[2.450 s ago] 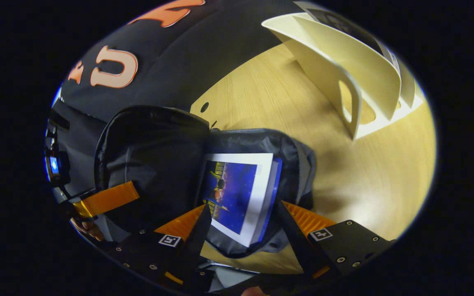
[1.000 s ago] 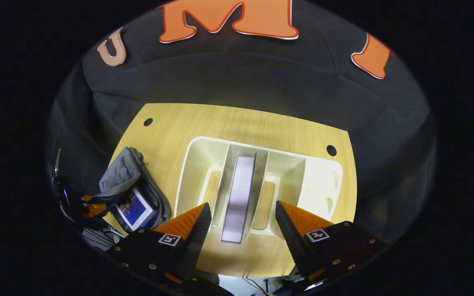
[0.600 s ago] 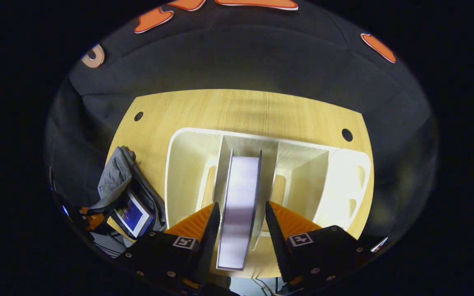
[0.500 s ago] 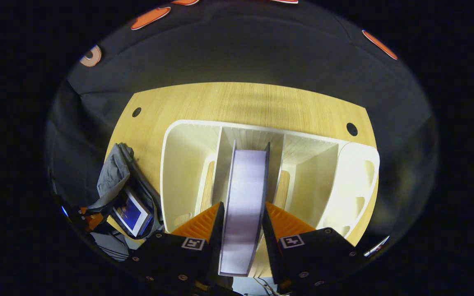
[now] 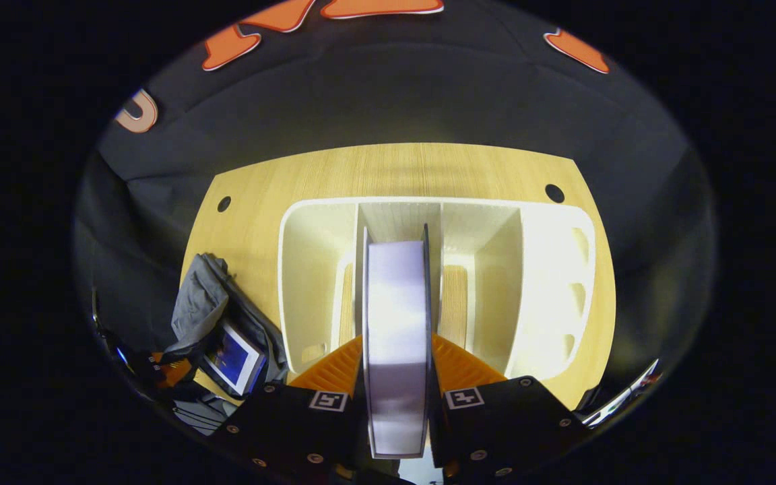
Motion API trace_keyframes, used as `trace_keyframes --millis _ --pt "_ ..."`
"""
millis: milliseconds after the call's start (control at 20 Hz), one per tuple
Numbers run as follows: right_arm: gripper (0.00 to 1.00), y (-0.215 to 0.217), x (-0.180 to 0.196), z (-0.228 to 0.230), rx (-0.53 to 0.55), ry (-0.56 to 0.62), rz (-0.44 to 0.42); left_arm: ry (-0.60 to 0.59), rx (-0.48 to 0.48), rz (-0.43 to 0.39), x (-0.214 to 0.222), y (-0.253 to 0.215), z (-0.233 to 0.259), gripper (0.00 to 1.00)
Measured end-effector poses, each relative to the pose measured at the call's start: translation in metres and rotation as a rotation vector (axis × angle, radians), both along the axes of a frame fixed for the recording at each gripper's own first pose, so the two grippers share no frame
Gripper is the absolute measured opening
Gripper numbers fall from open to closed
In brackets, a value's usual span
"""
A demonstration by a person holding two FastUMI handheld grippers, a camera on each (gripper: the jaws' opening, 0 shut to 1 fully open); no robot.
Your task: Open the schoolbag, grab two books from the bookshelf and put them into the schoolbag.
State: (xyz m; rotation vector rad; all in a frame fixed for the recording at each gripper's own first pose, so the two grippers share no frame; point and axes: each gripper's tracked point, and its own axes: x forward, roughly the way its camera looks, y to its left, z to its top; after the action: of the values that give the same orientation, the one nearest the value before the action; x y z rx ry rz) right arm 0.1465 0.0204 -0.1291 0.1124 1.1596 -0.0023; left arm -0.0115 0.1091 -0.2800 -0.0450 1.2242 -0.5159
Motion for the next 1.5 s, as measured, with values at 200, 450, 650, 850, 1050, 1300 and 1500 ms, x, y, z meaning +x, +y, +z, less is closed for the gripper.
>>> trace_keyframes --millis 200,450,650,850,1050,1300,1500 --pt "0.37 0.005 -0.050 0.003 0.003 -0.025 -0.102 -0.023 -0.045 -0.069 -0.003 0.007 0.001 0.06" --pt "0.37 0.009 -0.097 0.009 0.039 -0.029 -0.193 -0.041 -0.076 -0.119 -0.003 0.012 0.001 0.06" --pt "0.37 0.026 -0.133 0.015 0.090 -0.052 -0.247 -0.050 -0.092 -0.156 -0.001 0.012 0.002 0.06" --pt "0.37 0.053 -0.168 0.006 0.132 -0.060 -0.267 -0.061 -0.098 -0.193 -0.001 0.019 0.005 0.06" --pt "0.37 0.094 -0.188 0.005 0.280 -0.092 -0.274 -0.083 -0.092 -0.219 0.002 0.026 0.014 0.06" --pt "0.37 0.129 -0.191 0.009 0.391 -0.148 -0.249 -0.124 -0.089 -0.228 0.007 0.035 0.029 0.06" --pt "0.37 0.156 -0.183 0.009 0.493 -0.182 -0.240 -0.178 -0.073 -0.206 0.022 0.045 0.045 0.06"
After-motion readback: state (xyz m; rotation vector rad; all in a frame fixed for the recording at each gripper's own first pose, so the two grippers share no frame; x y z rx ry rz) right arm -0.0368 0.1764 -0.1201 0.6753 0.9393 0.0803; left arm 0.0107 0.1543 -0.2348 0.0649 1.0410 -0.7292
